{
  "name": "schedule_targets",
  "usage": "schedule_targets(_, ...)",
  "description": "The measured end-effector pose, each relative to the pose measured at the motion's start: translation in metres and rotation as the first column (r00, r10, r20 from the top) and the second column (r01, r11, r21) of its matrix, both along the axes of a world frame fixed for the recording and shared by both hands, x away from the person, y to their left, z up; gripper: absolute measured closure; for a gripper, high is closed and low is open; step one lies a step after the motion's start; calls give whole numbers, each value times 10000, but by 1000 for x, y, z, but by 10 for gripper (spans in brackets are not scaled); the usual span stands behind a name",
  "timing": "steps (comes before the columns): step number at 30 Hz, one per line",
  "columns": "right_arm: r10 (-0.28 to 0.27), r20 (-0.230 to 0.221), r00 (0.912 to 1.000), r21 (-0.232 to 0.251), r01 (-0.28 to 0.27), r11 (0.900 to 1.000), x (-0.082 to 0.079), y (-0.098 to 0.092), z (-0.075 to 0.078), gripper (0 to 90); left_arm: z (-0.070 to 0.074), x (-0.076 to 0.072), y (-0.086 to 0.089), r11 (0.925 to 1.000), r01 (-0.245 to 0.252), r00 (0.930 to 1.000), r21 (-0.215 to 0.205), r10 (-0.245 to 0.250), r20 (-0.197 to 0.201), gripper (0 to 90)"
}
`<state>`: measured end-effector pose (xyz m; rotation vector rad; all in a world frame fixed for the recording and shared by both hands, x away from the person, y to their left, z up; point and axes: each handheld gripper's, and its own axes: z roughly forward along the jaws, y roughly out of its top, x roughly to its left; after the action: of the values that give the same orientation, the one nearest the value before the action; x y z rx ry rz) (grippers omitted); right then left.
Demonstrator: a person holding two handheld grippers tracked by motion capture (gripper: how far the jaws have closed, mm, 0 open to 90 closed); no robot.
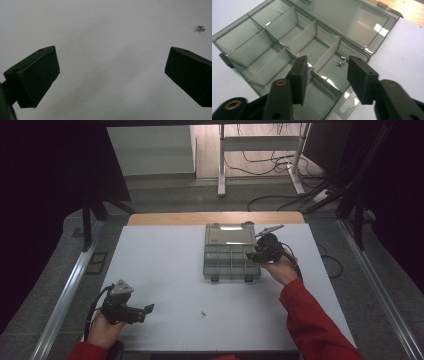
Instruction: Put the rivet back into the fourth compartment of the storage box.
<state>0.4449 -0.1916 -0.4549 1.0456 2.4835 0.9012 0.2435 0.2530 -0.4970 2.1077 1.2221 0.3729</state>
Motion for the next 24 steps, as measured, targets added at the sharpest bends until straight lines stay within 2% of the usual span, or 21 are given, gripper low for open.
schedule_targets(8, 239, 370, 9990, -65, -236, 9997, -15, 1, 3, 328, 0, 0, 0, 10000, 12, 10000, 7, -12, 3, 0)
schedule_targets(13, 390, 644, 9972, 122, -398, 9991, -24, 2, 6, 228, 0, 1, -1, 10000, 25, 10000, 31, -25, -4, 0)
schedule_targets(24, 516, 545, 9972, 331, -535, 9980, -41, 7, 8, 92, 0, 1, -1, 10000, 18, 10000, 15, -18, -16, 0)
